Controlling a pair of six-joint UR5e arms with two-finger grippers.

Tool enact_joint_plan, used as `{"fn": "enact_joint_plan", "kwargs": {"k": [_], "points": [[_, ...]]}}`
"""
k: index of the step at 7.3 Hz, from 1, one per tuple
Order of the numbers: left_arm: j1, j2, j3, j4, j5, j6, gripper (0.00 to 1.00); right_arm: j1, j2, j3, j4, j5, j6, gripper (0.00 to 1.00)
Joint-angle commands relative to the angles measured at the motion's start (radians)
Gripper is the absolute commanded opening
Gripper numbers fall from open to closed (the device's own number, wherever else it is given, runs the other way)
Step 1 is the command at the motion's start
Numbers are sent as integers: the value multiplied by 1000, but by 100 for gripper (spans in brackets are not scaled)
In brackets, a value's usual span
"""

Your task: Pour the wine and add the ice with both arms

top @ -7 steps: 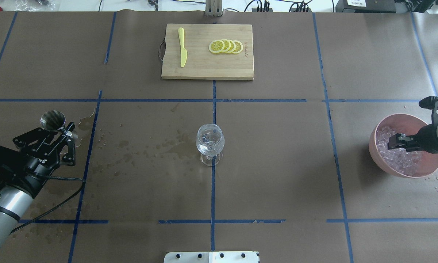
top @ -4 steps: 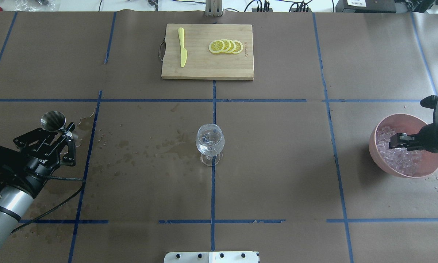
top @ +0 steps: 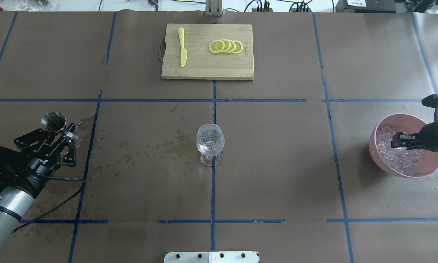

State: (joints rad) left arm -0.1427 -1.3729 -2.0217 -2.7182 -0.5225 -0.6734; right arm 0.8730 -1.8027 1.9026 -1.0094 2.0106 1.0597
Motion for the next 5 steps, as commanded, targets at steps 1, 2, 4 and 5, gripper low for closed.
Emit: {"fn": "enact_joint_plan", "kwargs": {"k": [1, 2, 4, 5], "points": [[-2, 0, 3, -2, -1, 0, 0, 10, -3, 7, 0, -1, -1, 0], [0, 0, 3, -2, -1, 0, 0, 26, -3, 12, 2, 0, -3, 0], [-2, 0, 6, -18, -8, 0, 0, 66, -3, 48, 0, 13, -15, 0], [-2, 2, 26, -18, -16, 0, 0, 82, -3, 84, -3, 16, -15, 0]]}}
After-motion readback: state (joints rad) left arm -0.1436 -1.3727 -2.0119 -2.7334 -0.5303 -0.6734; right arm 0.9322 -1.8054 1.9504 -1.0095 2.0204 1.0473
